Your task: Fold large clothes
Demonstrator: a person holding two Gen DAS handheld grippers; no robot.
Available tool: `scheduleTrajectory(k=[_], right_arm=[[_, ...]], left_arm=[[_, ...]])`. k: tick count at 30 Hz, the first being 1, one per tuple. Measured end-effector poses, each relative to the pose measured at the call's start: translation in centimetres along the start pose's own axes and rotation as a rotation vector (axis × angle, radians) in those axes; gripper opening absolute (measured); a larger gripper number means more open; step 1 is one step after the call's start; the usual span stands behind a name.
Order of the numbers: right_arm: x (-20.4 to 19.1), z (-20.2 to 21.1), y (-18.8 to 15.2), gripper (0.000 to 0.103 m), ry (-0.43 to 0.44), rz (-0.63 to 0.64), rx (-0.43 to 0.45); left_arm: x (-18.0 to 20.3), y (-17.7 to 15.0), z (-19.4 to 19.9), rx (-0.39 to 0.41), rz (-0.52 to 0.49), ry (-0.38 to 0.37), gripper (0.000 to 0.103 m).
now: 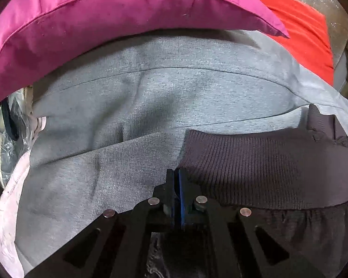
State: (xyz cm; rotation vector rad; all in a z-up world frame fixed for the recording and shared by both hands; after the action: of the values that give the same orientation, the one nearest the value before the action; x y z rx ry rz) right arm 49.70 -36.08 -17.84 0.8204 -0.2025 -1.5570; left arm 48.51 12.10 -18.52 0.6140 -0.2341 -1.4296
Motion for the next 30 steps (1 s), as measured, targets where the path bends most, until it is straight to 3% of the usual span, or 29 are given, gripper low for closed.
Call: scheduleTrajectory(k=[5,8,10,11,12,13,16,19,23,26,30], right_arm=[[0.4,-0.2,-0.1,0.007,-0.02,-0.004,-0.007],[-0.1,-0.3,-0.1,0.008,-0.052,0.013,-0.015],[-0.5,0.3,0.2,0.024,-0.055,0.018,-0.012],[-0.7,1.0,0.2,0.041,-0.065,0.011,-0.012],[-0.8,1.7,0.2,0.07,-0.071,0.009,-0.002],[-1.2,2.8,0.3,0.078,-0.08,0.015,0.023],[-2.3,6.5,0.5,0.08,-0.128,0.04,0.107],[-5.0,10.7,-0.2,0.08,-0.082,0.054,0.198],[-11.4,13.8,-4.6,0.08,0.004,0.165,0.25],[-14.9,13.3,-9.0,0.08,-0.023,0.246,0.26],[-16.9,10.4,-12.7,0.08,-0.132,0.357,0.251]], left_arm=[[0.5,0.0,-0.3,0.012,-0.019,0.048,0.006],[0.9,0.3,1.1,0.056,-0.035,0.074,0.013],[0.6,0.5,3.1,0.109,-0.035,0.101,0.046],[0.3,0.7,4.4,0.146,-0.029,0.126,0.054],[-0.3,0.8,6.1,0.197,-0.019,0.155,0.062],[-0.8,0.9,7.7,0.242,-0.009,0.177,0.063],[-2.1,0.2,13.3,0.356,0.013,0.224,0.065],[-1.8,-1.7,17.9,0.421,0.049,0.172,0.074],[1.6,-6.4,21.8,0.463,0.041,0.094,0.076],[5.2,-9.9,22.4,0.461,0.018,0.057,0.076],[8.3,-12.6,19.0,0.396,-0.013,0.129,0.076]])
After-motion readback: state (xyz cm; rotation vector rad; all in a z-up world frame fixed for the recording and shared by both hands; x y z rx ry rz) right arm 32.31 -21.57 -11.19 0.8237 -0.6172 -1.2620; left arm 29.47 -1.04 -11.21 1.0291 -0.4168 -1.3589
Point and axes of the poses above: each gripper's, at about its wrist camera, not at the fingertips, and z roughly against the way its jaws point, x to its right, y to its top, the point moved 4 cm from there along -z, roughly the way its jaws point, and after that the axes turned 11 degrees about y, right-handed, at the moved point
